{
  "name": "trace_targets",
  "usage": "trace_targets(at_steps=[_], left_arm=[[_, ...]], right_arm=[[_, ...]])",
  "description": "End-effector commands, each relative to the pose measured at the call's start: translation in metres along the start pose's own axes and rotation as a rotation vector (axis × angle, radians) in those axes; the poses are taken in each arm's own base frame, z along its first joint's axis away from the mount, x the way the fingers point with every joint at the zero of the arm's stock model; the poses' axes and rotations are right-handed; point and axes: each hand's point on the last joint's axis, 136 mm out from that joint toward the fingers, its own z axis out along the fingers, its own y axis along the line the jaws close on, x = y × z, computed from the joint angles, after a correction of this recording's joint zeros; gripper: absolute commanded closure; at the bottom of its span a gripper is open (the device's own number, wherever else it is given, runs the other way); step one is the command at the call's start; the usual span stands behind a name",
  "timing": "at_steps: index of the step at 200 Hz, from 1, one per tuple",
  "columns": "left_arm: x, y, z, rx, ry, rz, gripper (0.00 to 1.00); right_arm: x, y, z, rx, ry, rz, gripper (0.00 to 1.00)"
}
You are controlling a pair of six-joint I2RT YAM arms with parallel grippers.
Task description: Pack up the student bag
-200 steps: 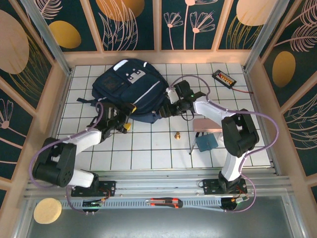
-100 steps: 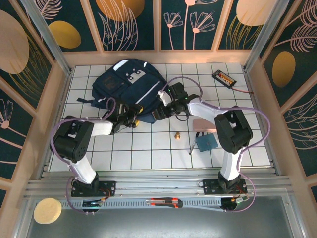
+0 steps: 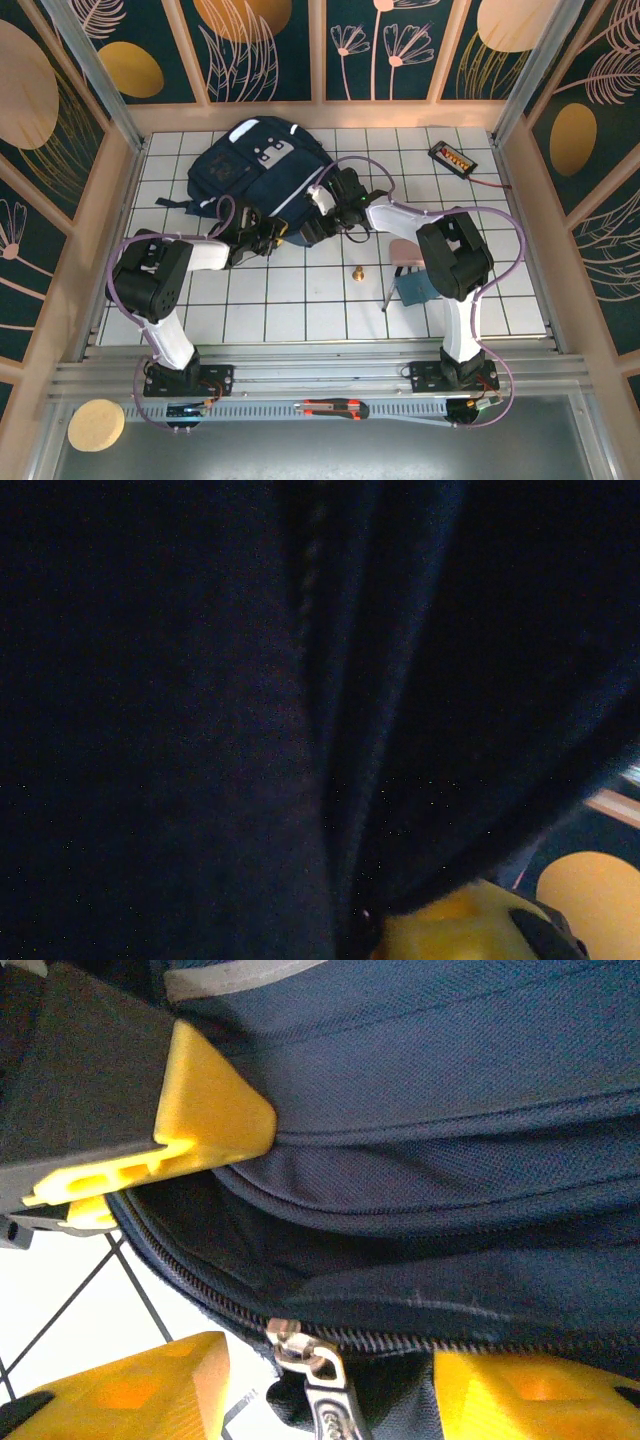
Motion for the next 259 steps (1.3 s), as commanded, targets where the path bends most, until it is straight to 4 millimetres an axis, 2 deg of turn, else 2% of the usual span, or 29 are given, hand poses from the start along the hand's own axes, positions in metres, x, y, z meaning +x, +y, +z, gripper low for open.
trace_targets(at_steps=[1,32,36,50,70,89,105,109,138,168,189,194,219,237,247,249,259], left_arm=[[-0.006,-0.013,0.003,0.026,-0.005,0.004,0.91],[-0.019,-0.012,-0.010,0.011,-0.039,0.026,1.00],[-0.020,-0.011,-0.011,0.010,-0.041,0.029,1.00],[-0.025,-0.010,-0.015,0.002,-0.046,0.037,1.00],[-0.030,-0.006,-0.019,-0.011,-0.047,0.057,1.00],[-0.037,0.007,-0.026,-0.040,-0.060,0.068,1.00],[-0.044,0.023,-0.031,-0.099,-0.061,0.097,1.00],[-0.045,0.018,-0.037,-0.092,-0.071,0.120,1.00],[-0.062,0.038,-0.058,-0.166,-0.093,0.168,1.00],[-0.067,0.044,-0.072,-0.269,-0.078,0.290,1.00],[-0.068,0.053,-0.087,-0.336,-0.081,0.357,1.00],[-0.069,0.057,-0.091,-0.351,-0.084,0.363,1.00],[-0.079,0.077,-0.115,-0.412,-0.100,0.376,1.00],[-0.090,0.086,-0.128,-0.456,-0.119,0.388,1.00],[-0.098,0.087,-0.132,-0.468,-0.132,0.393,1.00],[-0.100,0.087,-0.133,-0.468,-0.134,0.393,1.00],[-0.109,0.085,-0.133,-0.471,-0.141,0.393,1.00]], right_arm=[[0.017,0.011,0.011,-0.047,0.052,-0.004,0.51],[0.030,0.007,0.008,-0.034,0.069,-0.001,0.59],[0.030,0.007,0.007,-0.035,0.068,-0.001,0.62],[0.033,0.004,0.007,-0.026,0.070,0.004,0.80],[0.034,0.001,0.004,-0.014,0.070,0.002,0.90],[0.032,-0.002,-0.003,0.005,0.060,0.003,1.00],[0.032,-0.007,-0.008,0.036,0.055,-0.001,1.00],[0.033,-0.008,-0.009,0.044,0.054,-0.003,1.00],[0.035,-0.028,-0.023,0.131,0.053,-0.009,1.00],[0.032,-0.071,-0.032,0.332,0.066,0.008,1.00],[0.017,-0.101,-0.039,0.499,0.071,-0.011,1.00],[0.015,-0.122,-0.049,0.558,0.065,0.014,1.00],[-0.002,-0.162,-0.065,0.648,0.025,0.073,1.00],[-0.016,-0.159,-0.065,0.610,-0.010,0.073,1.00],[-0.022,-0.148,-0.064,0.577,-0.031,0.058,1.00],[-0.023,-0.140,-0.061,0.545,-0.036,0.050,1.00],[-0.022,-0.123,-0.057,0.511,-0.049,0.020,1.00]])
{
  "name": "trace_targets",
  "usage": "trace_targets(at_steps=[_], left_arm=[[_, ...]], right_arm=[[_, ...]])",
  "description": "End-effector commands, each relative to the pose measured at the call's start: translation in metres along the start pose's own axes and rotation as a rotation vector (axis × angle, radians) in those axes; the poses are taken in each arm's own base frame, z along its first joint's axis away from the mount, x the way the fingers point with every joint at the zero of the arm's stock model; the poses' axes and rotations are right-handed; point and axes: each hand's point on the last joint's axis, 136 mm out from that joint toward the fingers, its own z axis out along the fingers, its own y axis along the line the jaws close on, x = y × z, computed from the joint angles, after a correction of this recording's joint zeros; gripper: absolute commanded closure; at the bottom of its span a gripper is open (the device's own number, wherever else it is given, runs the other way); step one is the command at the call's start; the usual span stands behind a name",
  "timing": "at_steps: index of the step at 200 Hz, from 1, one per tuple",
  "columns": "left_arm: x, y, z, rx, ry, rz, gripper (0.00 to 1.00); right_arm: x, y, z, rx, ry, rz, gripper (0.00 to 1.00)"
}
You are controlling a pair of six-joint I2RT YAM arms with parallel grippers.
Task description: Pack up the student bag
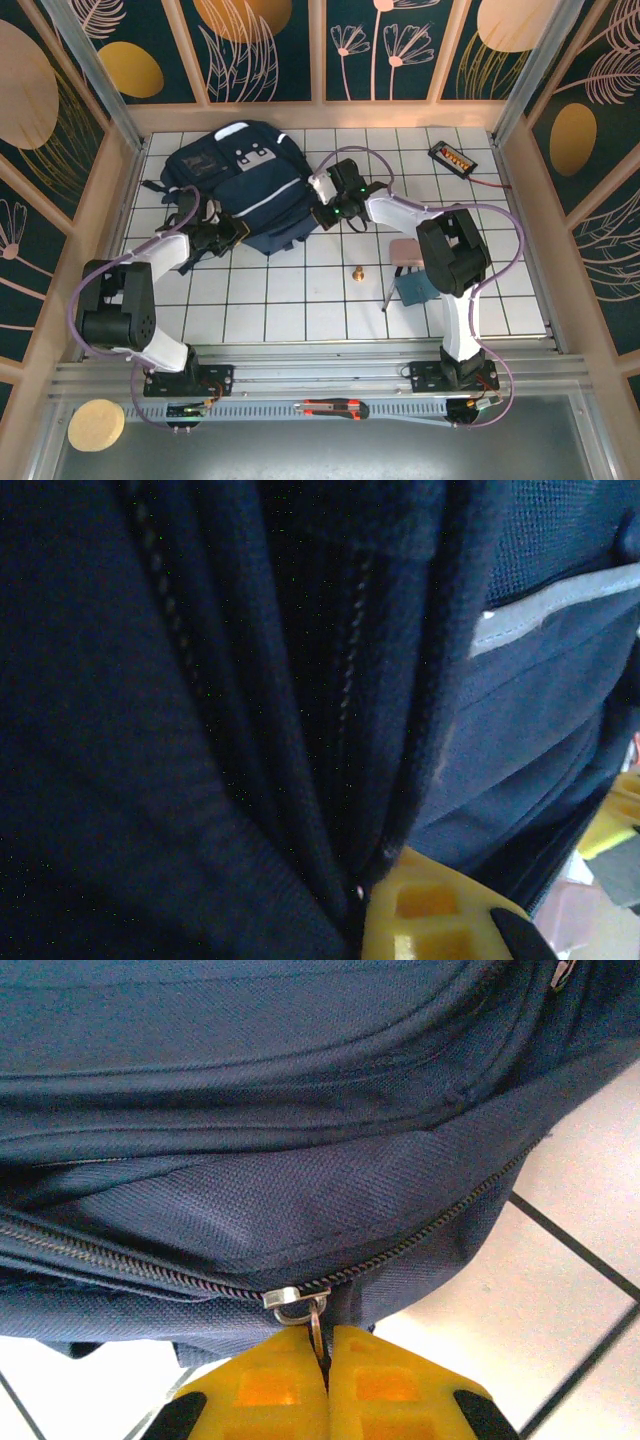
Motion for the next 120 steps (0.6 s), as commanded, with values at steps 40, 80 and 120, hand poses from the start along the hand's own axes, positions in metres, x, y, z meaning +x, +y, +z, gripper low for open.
trace_targets(at_steps=[40,80,120], left_arm=[[-0.075,0.056,-0.021,-0.302,-0.114,0.088,1.00],[-0.107,0.019,-0.007,-0.197,-0.110,0.125,0.41],[-0.060,0.011,-0.037,-0.095,-0.098,-0.018,0.01]], right_arm=[[0.032,0.012,-0.041,0.077,0.002,0.016,1.00],[0.025,0.086,-0.049,-0.096,-0.024,0.047,1.00],[0.001,0.106,-0.034,-0.211,-0.052,0.131,1.00]])
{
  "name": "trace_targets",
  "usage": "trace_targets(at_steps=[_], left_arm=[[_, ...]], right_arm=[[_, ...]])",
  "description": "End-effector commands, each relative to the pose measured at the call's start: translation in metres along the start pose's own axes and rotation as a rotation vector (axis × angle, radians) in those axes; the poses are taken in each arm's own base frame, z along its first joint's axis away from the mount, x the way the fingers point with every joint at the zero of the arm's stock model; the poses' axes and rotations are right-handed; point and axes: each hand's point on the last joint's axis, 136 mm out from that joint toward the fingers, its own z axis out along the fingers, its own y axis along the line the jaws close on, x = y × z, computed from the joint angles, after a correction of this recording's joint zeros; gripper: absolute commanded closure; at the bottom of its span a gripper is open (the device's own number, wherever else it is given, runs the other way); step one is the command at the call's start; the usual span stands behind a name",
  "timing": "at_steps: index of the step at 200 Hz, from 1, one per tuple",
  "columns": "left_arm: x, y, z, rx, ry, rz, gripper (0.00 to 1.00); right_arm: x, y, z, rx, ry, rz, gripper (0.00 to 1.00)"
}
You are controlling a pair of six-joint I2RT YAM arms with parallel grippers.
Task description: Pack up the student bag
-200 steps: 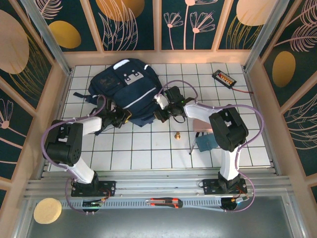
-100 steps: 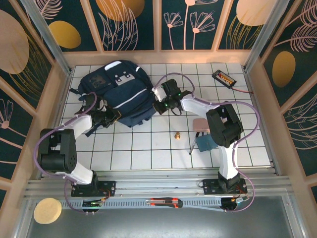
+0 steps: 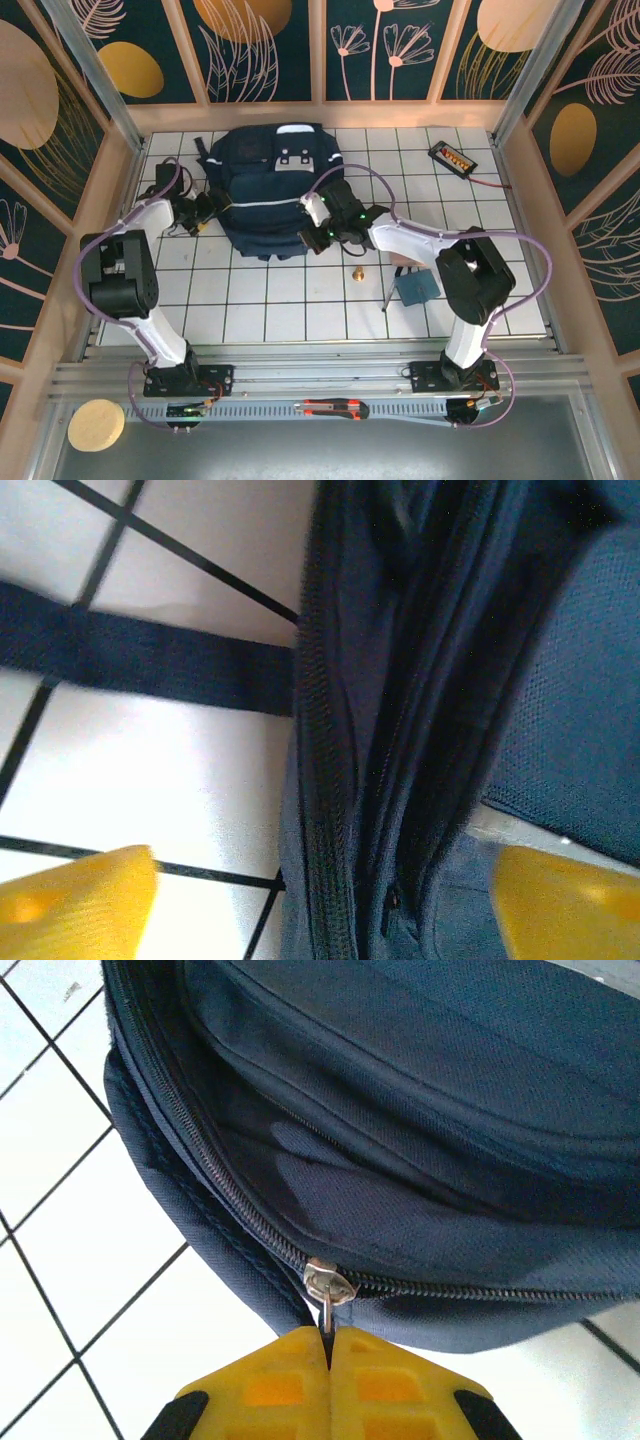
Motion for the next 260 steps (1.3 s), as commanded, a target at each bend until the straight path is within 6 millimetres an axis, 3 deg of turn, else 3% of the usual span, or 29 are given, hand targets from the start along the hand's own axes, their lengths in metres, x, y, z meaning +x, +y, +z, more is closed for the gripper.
trace_targets(at_steps=[1,18,46,75,108,112,120,124,128,131,137,160,189,220,233,237,260], left_arm=[[0.030,-0.002,-0.027,0.042,0.001,-0.085,0.02],[0.068,-0.009,-0.035,0.114,0.037,-0.162,0.02],[0.120,-0.055,-0.019,0.282,0.113,-0.262,0.02],[0.129,-0.091,-0.005,0.383,0.115,-0.351,0.02],[0.131,-0.078,0.016,0.334,0.098,-0.413,0.02],[0.132,-0.075,0.019,0.326,0.098,-0.416,0.04],[0.133,-0.072,0.026,0.319,0.102,-0.422,0.18],[0.133,-0.071,0.029,0.314,0.104,-0.423,0.33],[0.133,-0.068,0.032,0.304,0.104,-0.425,0.58],[0.134,-0.067,0.033,0.297,0.105,-0.424,0.77],[0.135,-0.065,0.035,0.285,0.110,-0.418,1.00],[0.137,-0.054,0.035,0.224,0.115,-0.352,1.00],[0.135,-0.031,0.021,0.197,0.094,-0.344,1.00],[0.136,-0.015,0.012,0.144,0.099,-0.295,1.00],[0.136,-0.014,0.009,0.141,0.101,-0.264,1.00],[0.136,-0.015,0.008,0.144,0.103,-0.252,1.00],[0.143,-0.016,0.003,0.145,0.132,-0.192,1.00]], right_arm=[[-0.016,0.013,0.005,-0.078,-0.020,0.086,1.00],[-0.016,0.025,0.007,-0.119,-0.022,0.085,1.00],[-0.014,0.042,0.006,-0.149,-0.016,0.055,1.00],[-0.010,0.059,0.004,-0.162,-0.006,0.028,1.00],[-0.004,0.067,0.005,-0.155,0.006,0.012,1.00],[-0.003,0.067,0.006,-0.152,0.008,0.013,1.00],[-0.001,0.065,0.007,-0.143,0.011,0.013,1.00],[0.001,0.063,0.007,-0.133,0.013,0.013,1.00],[0.002,0.060,0.007,-0.121,0.018,0.009,1.00],[0.003,0.058,0.008,-0.110,0.022,0.007,1.00],[0.005,0.050,0.008,-0.087,0.031,0.005,1.00],[0.013,0.017,0.003,0.003,0.060,0.002,1.00],[0.019,-0.044,-0.013,0.155,0.076,0.025,1.00],[0.004,-0.102,-0.035,0.255,0.015,0.078,1.00],[-0.003,-0.111,-0.033,0.285,0.010,0.059,1.00],[-0.004,-0.127,-0.037,0.308,0.004,0.079,1.00],[-0.016,-0.167,-0.029,0.361,-0.026,0.103,1.00]])
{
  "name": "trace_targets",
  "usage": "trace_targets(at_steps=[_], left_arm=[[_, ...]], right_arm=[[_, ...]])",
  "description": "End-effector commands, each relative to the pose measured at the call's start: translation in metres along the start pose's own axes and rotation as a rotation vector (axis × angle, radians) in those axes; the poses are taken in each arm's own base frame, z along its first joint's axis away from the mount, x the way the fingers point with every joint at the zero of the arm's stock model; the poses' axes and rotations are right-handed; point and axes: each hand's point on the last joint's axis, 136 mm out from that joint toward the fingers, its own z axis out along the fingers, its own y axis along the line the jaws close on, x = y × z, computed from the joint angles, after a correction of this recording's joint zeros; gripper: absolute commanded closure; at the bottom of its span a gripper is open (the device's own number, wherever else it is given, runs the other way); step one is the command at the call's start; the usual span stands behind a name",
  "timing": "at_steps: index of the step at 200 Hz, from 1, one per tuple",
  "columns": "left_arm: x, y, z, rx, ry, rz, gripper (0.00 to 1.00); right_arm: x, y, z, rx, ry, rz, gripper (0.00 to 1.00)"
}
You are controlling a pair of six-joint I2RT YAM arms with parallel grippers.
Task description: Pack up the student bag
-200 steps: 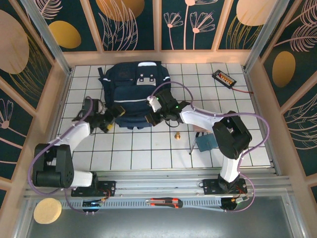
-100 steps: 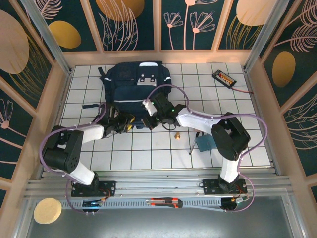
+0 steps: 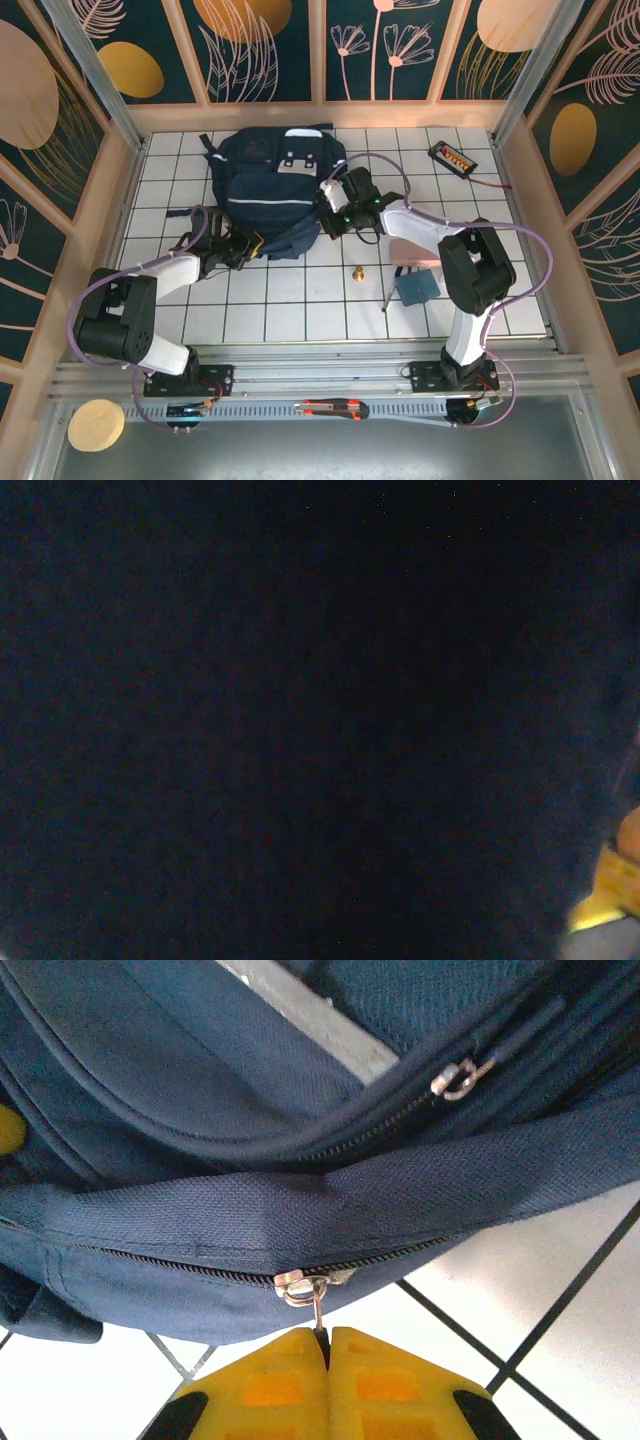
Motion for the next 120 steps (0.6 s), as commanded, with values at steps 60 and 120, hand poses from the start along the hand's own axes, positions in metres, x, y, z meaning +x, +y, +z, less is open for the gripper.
trace_targets(at_steps=[60,120], left_arm=[[0.015,0.048,-0.027,-0.181,0.063,0.135,1.00],[-0.002,0.052,-0.033,-0.214,0.039,0.146,1.00]], right_arm=[[-0.068,-0.190,0.012,0.401,-0.114,0.104,1.00],[-0.047,-0.150,-0.020,0.224,-0.188,-0.182,1.00]])
